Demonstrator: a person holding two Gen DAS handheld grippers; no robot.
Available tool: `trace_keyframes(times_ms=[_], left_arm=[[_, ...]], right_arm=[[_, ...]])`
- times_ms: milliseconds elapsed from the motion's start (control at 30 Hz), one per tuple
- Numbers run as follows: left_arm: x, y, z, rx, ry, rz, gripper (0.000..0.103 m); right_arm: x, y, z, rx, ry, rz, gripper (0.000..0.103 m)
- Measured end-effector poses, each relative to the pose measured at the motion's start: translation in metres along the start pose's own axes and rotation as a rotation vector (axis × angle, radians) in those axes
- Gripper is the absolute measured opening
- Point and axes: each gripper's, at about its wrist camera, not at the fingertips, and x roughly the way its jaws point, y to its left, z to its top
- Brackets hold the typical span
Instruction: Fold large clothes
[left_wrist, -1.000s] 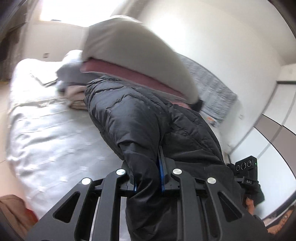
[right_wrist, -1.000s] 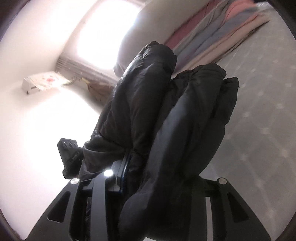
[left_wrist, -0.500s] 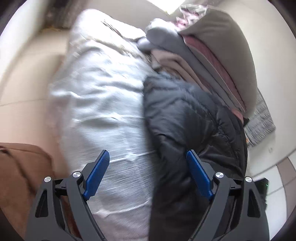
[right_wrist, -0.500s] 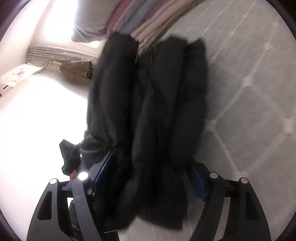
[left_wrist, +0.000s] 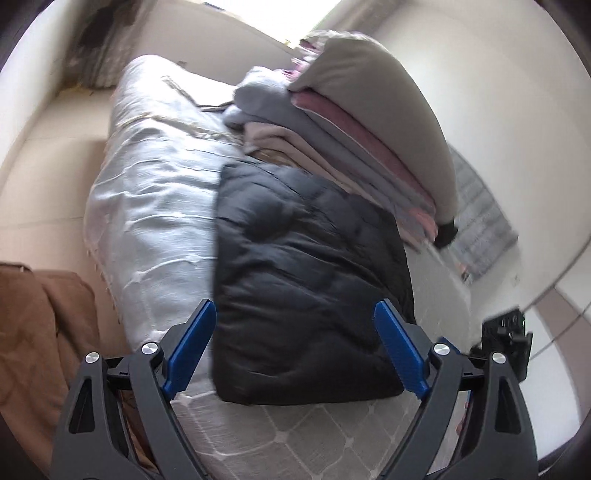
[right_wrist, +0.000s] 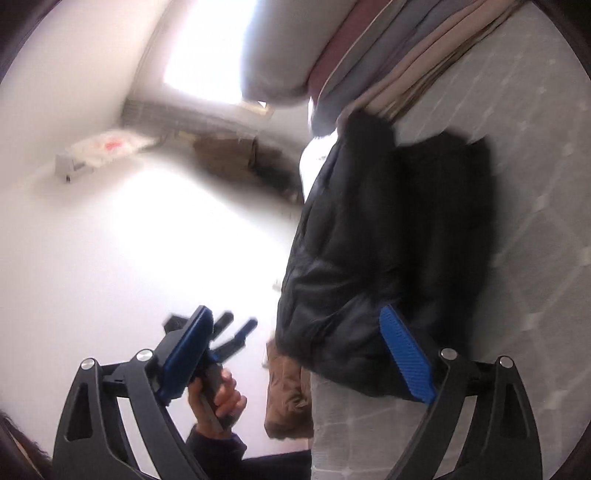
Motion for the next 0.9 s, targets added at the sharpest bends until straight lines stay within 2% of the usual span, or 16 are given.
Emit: trace_keyframes(times_ms=[33, 133, 200, 267, 367, 500, 567, 633, 733, 900], left_arm=[[0.006, -0.009, -0.002, 0.033, 0.015, 0.024, 0.084], [0.025, -0.030, -0.010, 0.092, 0.100, 0.090, 0.085], [0.039, -0.038, -0.017, 0.109, 0.160, 0.165, 0.085], [0.040, -0.040, -0.025, 0.095, 0.157, 0.193, 0.085], [0.028, -0.047, -0.035, 0.081, 0.120, 0.236, 0.085], [0.010, -0.058, -0.044, 0.073, 0.066, 0.296, 0.088], [0.004, -0.063, -0.051, 0.071, 0.048, 0.312, 0.089], [0.001, -0.067, -0.057, 0.074, 0.045, 0.305, 0.089], [-0.002, -0.074, -0.067, 0.097, 0.054, 0.307, 0.090], [0.003, -0.079, -0.075, 0.114, 0.085, 0.323, 0.090]], right_arm=[[0.013, -0.001, 0.000, -0.007, 0.023, -0.034, 0.090], [0.043, -0.018, -0.017, -0.025, 0.113, -0.224, 0.091], [0.047, -0.022, -0.022, -0.017, 0.109, -0.260, 0.091], [0.041, -0.012, -0.026, -0.028, 0.075, -0.302, 0.091], [0.026, 0.034, -0.038, -0.188, -0.008, -0.465, 0.091], [-0.007, 0.090, -0.071, -0.403, -0.217, -0.638, 0.096], [-0.013, 0.098, -0.079, -0.403, -0.222, -0.669, 0.096], [-0.013, 0.098, -0.079, -0.354, -0.178, -0.666, 0.096], [-0.017, 0.115, -0.096, -0.403, -0.234, -0.750, 0.096], [0.007, 0.122, -0.104, -0.454, -0.264, -0.859, 0.096]])
